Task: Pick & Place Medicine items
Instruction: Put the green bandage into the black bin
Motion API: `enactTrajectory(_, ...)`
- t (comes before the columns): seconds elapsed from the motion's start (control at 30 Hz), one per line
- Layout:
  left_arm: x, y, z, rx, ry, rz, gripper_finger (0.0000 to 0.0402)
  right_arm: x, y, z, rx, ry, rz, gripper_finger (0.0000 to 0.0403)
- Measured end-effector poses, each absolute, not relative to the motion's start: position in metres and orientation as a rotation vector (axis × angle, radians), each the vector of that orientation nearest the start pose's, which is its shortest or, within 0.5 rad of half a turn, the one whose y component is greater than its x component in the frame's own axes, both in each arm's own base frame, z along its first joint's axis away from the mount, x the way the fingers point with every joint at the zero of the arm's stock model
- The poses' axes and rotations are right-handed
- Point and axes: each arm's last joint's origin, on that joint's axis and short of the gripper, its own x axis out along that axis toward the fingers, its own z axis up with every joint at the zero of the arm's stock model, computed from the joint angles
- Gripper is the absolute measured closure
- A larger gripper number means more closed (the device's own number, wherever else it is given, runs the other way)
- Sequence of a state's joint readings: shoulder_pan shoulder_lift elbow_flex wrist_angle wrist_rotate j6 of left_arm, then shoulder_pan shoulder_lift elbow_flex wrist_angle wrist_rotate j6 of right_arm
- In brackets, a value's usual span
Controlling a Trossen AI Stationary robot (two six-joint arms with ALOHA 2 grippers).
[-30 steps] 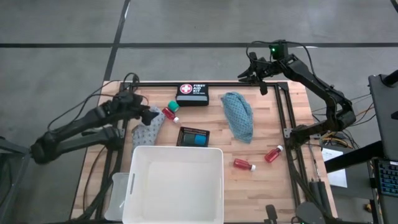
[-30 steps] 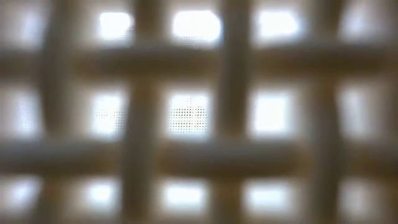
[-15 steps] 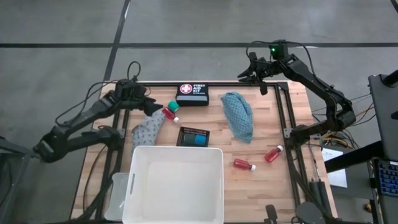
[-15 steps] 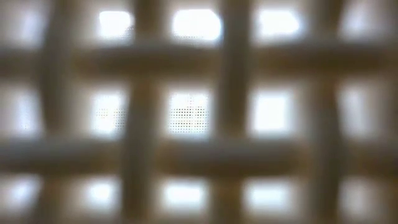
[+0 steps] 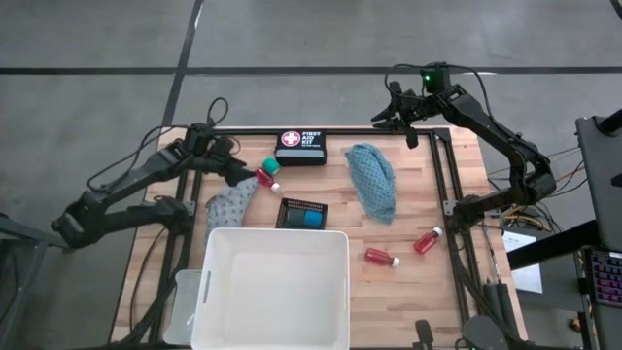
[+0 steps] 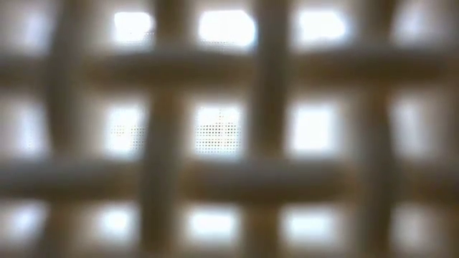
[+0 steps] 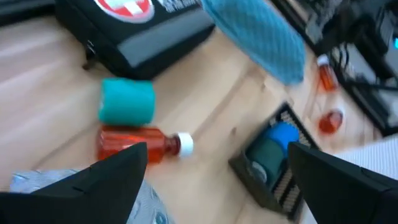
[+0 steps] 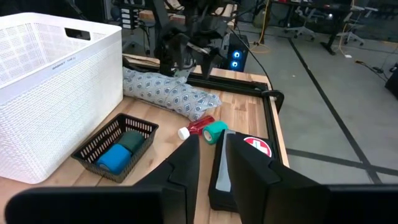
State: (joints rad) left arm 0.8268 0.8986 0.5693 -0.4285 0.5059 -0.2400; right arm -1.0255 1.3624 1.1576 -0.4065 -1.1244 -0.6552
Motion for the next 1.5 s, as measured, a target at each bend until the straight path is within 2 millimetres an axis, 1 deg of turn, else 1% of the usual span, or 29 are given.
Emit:
enactTrajectory(0.17, 0.143, 0.102, 0.224, -0.603, 0.615, 0.31, 0.0032, 0.169, -0.229, 0.325, -0.112, 0.242, 0.183, 0.0334)
enactTrajectory(0.33, 0.16, 0.084, 0.228, -0.492, 0.6, 0.257, 0.0049, 0.169, -0.229, 0.325, -0.112, 0.242, 0.182, 0.0332)
enactTrajectory(0.43, 0.164, 0.078, 0.229, -0.453, 0.608, 0.27, 0.0053, 0.169, -0.229, 0.325, -0.112, 0.242, 0.182, 0.0327)
enactTrajectory(0.57, 0.169, 0.074, 0.232, -0.42, 0.584, 0.267, 0.0054, 0.169, -0.229, 0.325, -0.112, 0.242, 0.182, 0.0321)
enactTrajectory(0.7, 0.178, 0.077, 0.234, -0.393, 0.527, 0.254, 0.0055, 0.169, -0.229, 0.325, -0.113, 0.242, 0.183, 0.0316)
enactTrajectory(0.77, 0.185, 0.079, 0.232, -0.387, 0.513, 0.248, 0.0055, 0.169, -0.229, 0.325, -0.113, 0.242, 0.183, 0.0314)
enactTrajectory(0.93, 0.21, 0.084, 0.213, -0.386, 0.536, 0.224, 0.0055, 0.169, -0.229, 0.325, -0.112, 0.242, 0.182, 0.0316)
enactTrajectory(1.03, 0.226, 0.089, 0.202, -0.396, 0.584, 0.227, 0.0055, 0.169, -0.229, 0.325, -0.113, 0.242, 0.182, 0.0322)
enactTrajectory(1.17, 0.244, 0.097, 0.198, -0.373, 0.646, 0.223, 0.0055, 0.169, -0.229, 0.325, -0.113, 0.242, 0.182, 0.0329)
enactTrajectory(1.27, 0.254, 0.103, 0.202, -0.363, 0.681, 0.226, 0.0055, 0.169, -0.229, 0.325, -0.112, 0.242, 0.182, 0.0333)
enactTrajectory(1.33, 0.258, 0.106, 0.207, -0.38, 0.715, 0.259, 0.0055, 0.169, -0.229, 0.325, -0.113, 0.242, 0.182, 0.0335)
enactTrajectory(1.43, 0.257, 0.108, 0.212, -0.423, 0.797, 0.335, 0.0055, 0.169, -0.229, 0.325, -0.113, 0.242, 0.182, 0.0334)
enactTrajectory(1.5, 0.256, 0.109, 0.218, -0.478, 0.822, 0.401, 0.0055, 0.169, -0.229, 0.324, -0.118, 0.25, 0.169, 0.0332)
